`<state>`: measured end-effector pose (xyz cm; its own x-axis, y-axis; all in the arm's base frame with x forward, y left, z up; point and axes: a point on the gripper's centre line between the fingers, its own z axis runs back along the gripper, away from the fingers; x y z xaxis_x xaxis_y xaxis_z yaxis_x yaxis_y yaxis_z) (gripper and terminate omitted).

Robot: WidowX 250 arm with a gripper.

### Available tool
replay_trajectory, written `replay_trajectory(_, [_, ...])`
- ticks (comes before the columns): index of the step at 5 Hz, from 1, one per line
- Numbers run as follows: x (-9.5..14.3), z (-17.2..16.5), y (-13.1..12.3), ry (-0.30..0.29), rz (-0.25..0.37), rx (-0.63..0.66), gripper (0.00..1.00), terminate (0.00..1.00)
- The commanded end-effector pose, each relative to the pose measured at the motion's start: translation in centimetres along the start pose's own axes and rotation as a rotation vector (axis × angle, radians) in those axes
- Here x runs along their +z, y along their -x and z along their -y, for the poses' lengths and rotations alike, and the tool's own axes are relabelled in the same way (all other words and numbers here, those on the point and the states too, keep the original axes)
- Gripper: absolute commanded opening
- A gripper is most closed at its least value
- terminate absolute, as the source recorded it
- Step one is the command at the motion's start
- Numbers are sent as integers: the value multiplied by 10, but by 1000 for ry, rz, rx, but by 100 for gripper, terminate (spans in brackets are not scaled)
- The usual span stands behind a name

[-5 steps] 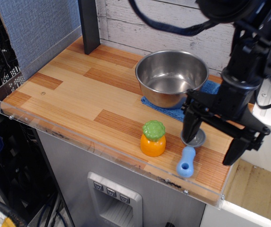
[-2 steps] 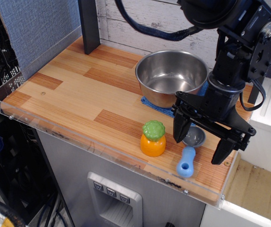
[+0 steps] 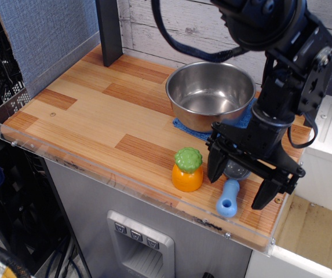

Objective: Place the blue spoon on the back left corner of the table

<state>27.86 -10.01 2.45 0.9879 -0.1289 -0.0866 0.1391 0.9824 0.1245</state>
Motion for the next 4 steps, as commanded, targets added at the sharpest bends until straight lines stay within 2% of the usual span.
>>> replay_trajectory(1, [-9,3,0,-11,-13,-5,100,0])
replay_trajectory(2, [-17,3,-2,-7,-32,-2,100,0])
replay_trajectory(3, [-17,2,-3,-3,-24,-4,0,0])
replay_trajectory(4, [-14,0,-4,-4,-15,-10,0,0])
